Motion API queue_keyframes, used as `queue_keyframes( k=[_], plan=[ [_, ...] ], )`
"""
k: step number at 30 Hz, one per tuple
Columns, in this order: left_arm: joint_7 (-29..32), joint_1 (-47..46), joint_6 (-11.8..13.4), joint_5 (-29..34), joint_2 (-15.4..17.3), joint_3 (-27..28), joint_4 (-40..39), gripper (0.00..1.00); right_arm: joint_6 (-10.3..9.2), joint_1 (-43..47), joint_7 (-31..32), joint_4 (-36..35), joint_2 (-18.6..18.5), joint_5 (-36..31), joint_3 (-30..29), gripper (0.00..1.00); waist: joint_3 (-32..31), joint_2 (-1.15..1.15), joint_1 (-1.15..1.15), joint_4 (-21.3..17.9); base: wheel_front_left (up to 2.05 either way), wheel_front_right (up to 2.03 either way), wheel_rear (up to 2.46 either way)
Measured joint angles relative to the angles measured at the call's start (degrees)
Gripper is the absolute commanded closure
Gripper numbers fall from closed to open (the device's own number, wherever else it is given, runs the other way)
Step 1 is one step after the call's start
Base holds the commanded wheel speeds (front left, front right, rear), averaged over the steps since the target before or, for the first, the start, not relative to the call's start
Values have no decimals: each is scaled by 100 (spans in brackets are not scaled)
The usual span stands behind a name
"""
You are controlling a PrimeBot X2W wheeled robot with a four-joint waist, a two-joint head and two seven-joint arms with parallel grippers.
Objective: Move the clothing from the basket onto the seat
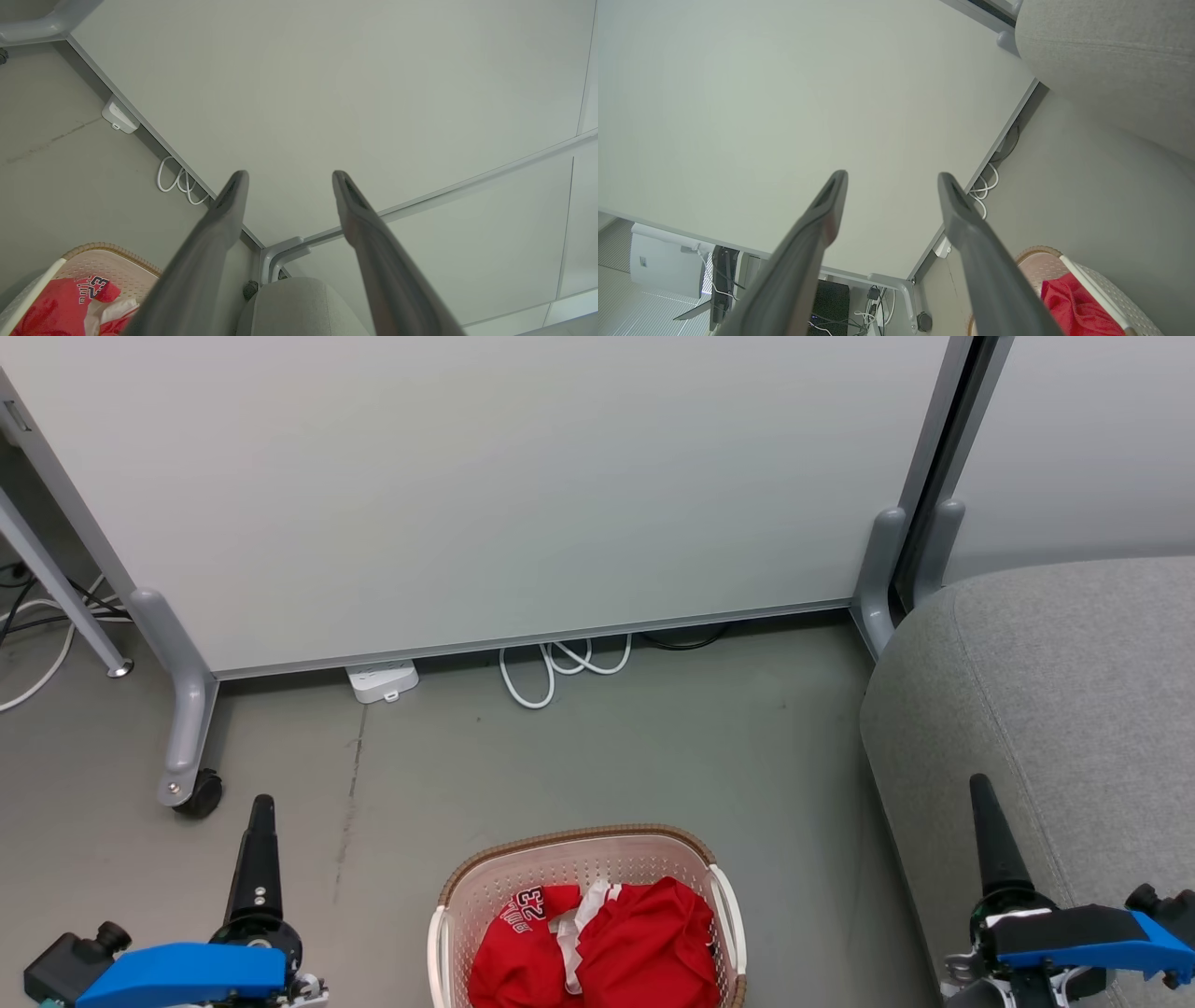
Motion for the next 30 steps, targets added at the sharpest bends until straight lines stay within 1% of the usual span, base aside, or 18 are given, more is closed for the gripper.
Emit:
queue_keyframes(
  k=[10,21,30],
  plan=[
    [-214,-59,152,1155,18,-314,-90,0,0,-4,-198,-90,-35,-1088,221,0,-6,0,0,23,0,0,0],
    [-419,-71,213,2249,29,-533,-90,0,1,-4,-419,-140,-123,-2252,472,0,-28,0,0,51,0,0,0],
    [-571,-73,225,2926,40,-700,-63,0,1,-1,-569,-77,-124,-2964,557,0,-42,0,0,94,0,0,0]
  ],
)
